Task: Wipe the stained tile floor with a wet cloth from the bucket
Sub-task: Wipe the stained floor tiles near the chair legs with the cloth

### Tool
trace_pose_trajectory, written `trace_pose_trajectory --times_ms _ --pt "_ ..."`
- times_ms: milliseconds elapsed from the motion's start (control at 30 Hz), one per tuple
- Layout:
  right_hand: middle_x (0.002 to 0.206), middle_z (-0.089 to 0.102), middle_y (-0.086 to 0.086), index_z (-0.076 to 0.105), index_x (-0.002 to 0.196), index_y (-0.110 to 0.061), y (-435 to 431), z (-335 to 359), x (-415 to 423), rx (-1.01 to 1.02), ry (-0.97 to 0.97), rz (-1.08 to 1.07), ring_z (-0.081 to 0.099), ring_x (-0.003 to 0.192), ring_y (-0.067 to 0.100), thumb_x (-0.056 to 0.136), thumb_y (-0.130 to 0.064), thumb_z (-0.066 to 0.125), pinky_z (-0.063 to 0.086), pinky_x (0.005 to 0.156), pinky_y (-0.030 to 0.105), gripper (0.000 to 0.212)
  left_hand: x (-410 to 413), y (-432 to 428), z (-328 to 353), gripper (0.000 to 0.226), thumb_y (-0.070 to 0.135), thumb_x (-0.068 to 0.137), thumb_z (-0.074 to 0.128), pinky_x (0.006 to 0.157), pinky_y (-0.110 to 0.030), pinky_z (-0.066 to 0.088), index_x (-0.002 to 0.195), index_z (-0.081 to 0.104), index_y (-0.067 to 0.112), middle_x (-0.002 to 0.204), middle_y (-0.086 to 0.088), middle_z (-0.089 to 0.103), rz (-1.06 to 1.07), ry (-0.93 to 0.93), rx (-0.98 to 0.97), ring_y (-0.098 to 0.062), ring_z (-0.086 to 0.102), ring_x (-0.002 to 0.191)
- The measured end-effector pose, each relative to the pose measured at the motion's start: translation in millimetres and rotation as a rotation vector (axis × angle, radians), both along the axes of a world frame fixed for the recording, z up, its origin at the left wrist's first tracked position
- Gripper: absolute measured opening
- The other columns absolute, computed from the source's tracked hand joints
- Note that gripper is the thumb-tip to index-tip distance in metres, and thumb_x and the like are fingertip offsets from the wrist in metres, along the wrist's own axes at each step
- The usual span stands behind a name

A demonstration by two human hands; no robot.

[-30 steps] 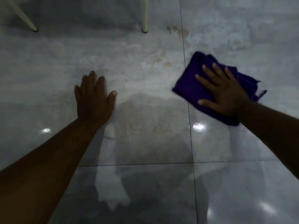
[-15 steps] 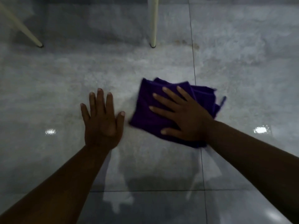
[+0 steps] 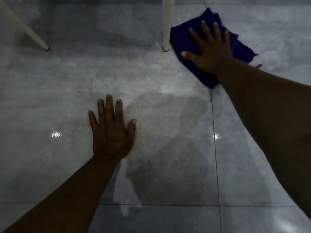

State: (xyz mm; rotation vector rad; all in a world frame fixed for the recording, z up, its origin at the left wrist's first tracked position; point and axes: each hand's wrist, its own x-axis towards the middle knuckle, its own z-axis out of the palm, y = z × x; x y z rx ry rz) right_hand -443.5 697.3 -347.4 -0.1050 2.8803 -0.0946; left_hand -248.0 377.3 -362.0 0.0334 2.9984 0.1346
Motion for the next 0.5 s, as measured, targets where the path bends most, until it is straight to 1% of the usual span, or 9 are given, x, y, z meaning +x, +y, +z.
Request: trace_pose_trajectory --times_ms 100,167,233,300,333,367,433,500 --pt "0.169 -0.007 0.0 0.0 0.157 -0.041 -24 -4 20 -0.02 0.004 0.161 -0.01 0.154 0.033 0.086 -0.082 0.014 -0.005 0.121 0.061 0.083 2 -2 1 0.072 0.054 0.097 0.024 0.122 -0.061 0.008 0.156 0.017 0.014 0.167 -0.014 0.007 -0.005 0.01 -0.01 -0.033 0.002 0.155" --pt "0.169 -0.001 -0.001 0.006 0.158 -0.041 -12 -5 49 -0.032 0.038 0.197 -0.005 0.155 0.031 0.088 -0.079 0.015 -0.001 0.122 0.061 0.08 2 -2 0 0.072 0.054 0.096 0.024 0.122 -0.061 0.008 0.156 0.019 0.014 0.167 -0.015 0.008 -0.007 0.016 -0.011 -0.034 0.003 0.155" --pt "0.169 0.005 -0.001 0.013 0.157 -0.041 7 -6 80 -0.047 0.083 0.118 0.001 0.155 0.032 0.089 -0.077 0.019 0.004 0.121 0.062 0.077 2 -1 -1 0.072 0.054 0.096 0.025 0.122 -0.061 0.008 0.156 0.02 0.013 0.167 -0.015 0.009 -0.009 0.023 -0.01 -0.035 0.004 0.155" --pt "0.169 0.006 0.001 0.015 0.157 -0.04 12 -5 108 -0.056 0.082 0.008 0.003 0.155 0.034 0.09 -0.076 0.02 0.005 0.121 0.062 0.076 3 -1 -1 0.071 0.052 0.097 0.026 0.121 -0.062 0.009 0.156 0.023 0.011 0.166 -0.017 0.012 -0.023 0.054 -0.032 -0.037 0.007 0.154" --pt "0.169 0.006 0.003 0.014 0.157 -0.039 7 -4 120 -0.045 0.077 -0.005 0.003 0.155 0.036 0.09 -0.076 0.02 0.005 0.121 0.062 0.077 4 -1 -2 0.071 0.051 0.098 0.027 0.12 -0.063 0.01 0.155 0.023 0.01 0.165 -0.019 0.013 -0.033 0.067 -0.046 -0.038 0.008 0.154" --pt "0.169 0.006 0.005 0.014 0.158 -0.037 -2 -3 132 -0.025 0.075 0.029 0.003 0.154 0.038 0.09 -0.076 0.019 0.005 0.121 0.063 0.078 5 -1 -2 0.071 0.05 0.098 0.027 0.12 -0.063 0.011 0.155 0.024 0.009 0.165 -0.019 0.014 -0.039 0.076 -0.054 -0.039 0.008 0.154" --pt "0.169 0.005 0.007 0.014 0.158 -0.035 -30 -3 145 -0.01 0.064 0.19 0.002 0.154 0.039 0.091 -0.076 0.018 0.007 0.12 0.065 0.079 5 -1 -3 0.071 0.05 0.098 0.028 0.119 -0.063 0.012 0.155 0.025 0.008 0.165 -0.02 0.015 -0.041 0.087 -0.06 -0.039 0.01 0.154" --pt "0.169 0.006 0.005 0.013 0.158 -0.036 -61 -5 138 -0.041 0.058 0.344 0.001 0.155 0.037 0.09 -0.077 0.017 0.006 0.121 0.063 0.08 4 0 -3 0.07 0.05 0.099 0.028 0.119 -0.063 0.013 0.155 0.026 0.008 0.164 -0.02 0.017 -0.041 0.099 -0.063 -0.039 0.011 0.153"
